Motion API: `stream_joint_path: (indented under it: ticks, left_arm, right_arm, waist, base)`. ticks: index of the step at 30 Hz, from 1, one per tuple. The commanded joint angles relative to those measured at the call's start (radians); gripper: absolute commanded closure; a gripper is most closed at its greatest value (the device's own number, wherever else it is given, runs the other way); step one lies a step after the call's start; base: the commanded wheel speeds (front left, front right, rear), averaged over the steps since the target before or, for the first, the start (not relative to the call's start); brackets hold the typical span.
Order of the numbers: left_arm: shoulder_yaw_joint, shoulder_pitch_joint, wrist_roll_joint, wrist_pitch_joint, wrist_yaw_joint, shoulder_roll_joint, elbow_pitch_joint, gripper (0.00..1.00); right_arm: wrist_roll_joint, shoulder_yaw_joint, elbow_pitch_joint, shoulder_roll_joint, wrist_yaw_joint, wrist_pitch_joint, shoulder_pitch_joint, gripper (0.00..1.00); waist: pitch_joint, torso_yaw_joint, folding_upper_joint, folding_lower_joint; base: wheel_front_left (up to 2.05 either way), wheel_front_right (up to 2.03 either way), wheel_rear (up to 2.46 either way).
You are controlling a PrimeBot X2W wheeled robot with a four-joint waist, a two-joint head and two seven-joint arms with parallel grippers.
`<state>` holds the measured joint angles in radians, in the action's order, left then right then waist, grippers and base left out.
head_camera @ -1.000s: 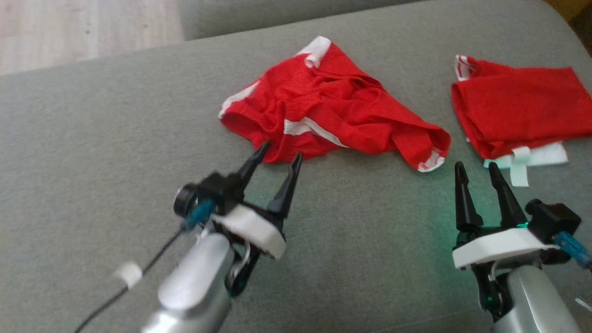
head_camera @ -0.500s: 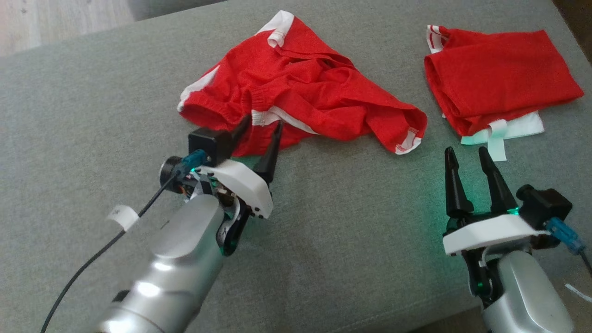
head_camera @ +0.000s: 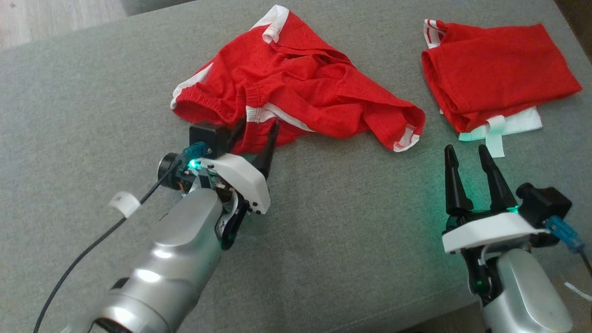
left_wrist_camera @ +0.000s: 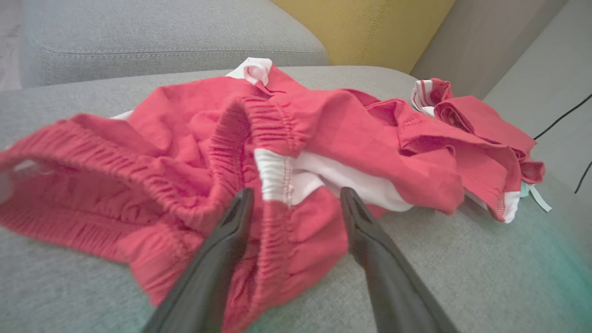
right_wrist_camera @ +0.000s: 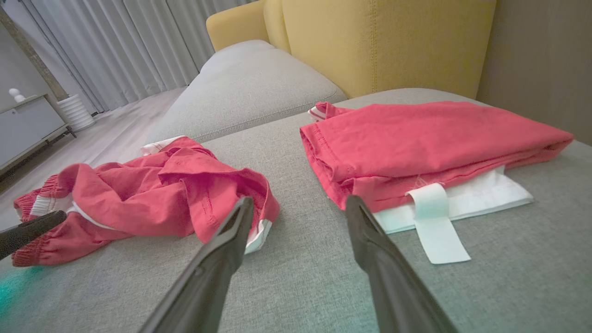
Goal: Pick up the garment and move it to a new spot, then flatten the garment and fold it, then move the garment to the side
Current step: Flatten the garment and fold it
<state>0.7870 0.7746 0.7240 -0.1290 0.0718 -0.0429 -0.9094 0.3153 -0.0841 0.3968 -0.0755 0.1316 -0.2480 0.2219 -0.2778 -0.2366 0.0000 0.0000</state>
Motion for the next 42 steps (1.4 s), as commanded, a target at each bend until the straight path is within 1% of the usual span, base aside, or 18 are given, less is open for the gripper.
stream_joint_path:
  ticks: [1,4,10,14,17,21,22,27,31,36,42]
  left_arm:
    - [-0.009,0.052,0.012,-0.005,0.006,-0.007,0.014,1.00]
    - [0.009,0.059,0.029,-0.019,0.012,-0.007,0.012,1.00]
    - [0.035,0.054,0.047,-0.082,0.012,-0.007,0.023,1.00]
    - [0.043,0.033,0.055,-0.111,0.005,-0.007,0.048,1.00]
    - [0.047,0.012,0.050,-0.123,-0.002,-0.007,0.069,1.00]
    - [0.054,-0.012,0.034,-0.129,-0.008,-0.007,0.093,1.00]
    - [0.054,-0.012,0.034,-0.129,-0.008,-0.007,0.093,1.00]
    - [0.056,-0.030,0.027,-0.131,-0.013,-0.007,0.117,1.00]
    - [0.062,-0.031,0.027,-0.132,-0.018,-0.007,0.132,1.00]
    - [0.075,-0.029,0.035,-0.132,-0.024,-0.007,0.153,1.00]
    - [0.099,-0.023,0.049,-0.133,-0.028,-0.007,0.170,1.00]
  right_arm:
    - [-0.005,-0.017,-0.025,0.005,-0.001,-0.013,0.035,0.00]
    - [-0.008,-0.011,-0.027,0.005,-0.001,-0.013,0.036,0.00]
    - [-0.019,-0.001,-0.029,-0.007,-0.001,-0.014,0.025,0.00]
    - [-0.034,-0.006,-0.028,-0.030,-0.001,-0.014,0.019,0.00]
    - [-0.054,-0.019,-0.022,-0.059,-0.001,-0.014,0.014,0.00]
    - [-0.116,-0.071,-0.007,-0.122,-0.001,-0.014,0.018,0.00]
    - [-0.116,-0.071,-0.007,-0.122,-0.001,-0.014,0.018,0.00]
    - [-0.220,-0.197,0.038,-0.208,-0.001,-0.005,0.041,0.00]
    - [-0.274,-0.293,0.097,-0.265,-0.001,0.028,0.084,0.00]
    - [-0.326,-0.365,0.176,-0.302,-0.001,0.056,0.169,0.00]
    - [-0.369,-0.433,0.289,-0.316,-0.001,0.102,0.254,0.00]
  waist:
    - [-0.001,-0.001,0.0000,0.0000]
    - [-0.002,0.002,0.0000,0.0000]
    - [0.009,0.022,0.0000,0.0000]
    - [0.019,0.044,0.0000,0.0000]
    - [0.026,0.064,0.0000,0.0000]
    - [0.035,0.089,0.0000,0.0000]
    - [0.035,0.089,0.0000,0.0000]
    - [0.043,0.115,0.0000,0.0000]
    - [0.043,0.127,0.0000,0.0000]
    - [0.040,0.135,0.0000,0.0000]
    - [0.035,0.150,0.0000,0.0000]
  base:
    - [0.00,0.00,0.00]
    - [0.00,0.00,0.00]
    - [0.00,0.00,0.00]
    - [0.00,0.00,0.00]
    - [0.00,0.00,0.00]
    - [0.00,0.00,0.00]
    - [0.00,0.00,0.00]
    - [0.00,0.00,0.00]
    - [0.00,0.00,0.00]
    - [0.00,0.00,0.00]
    - [0.00,0.00,0.00]
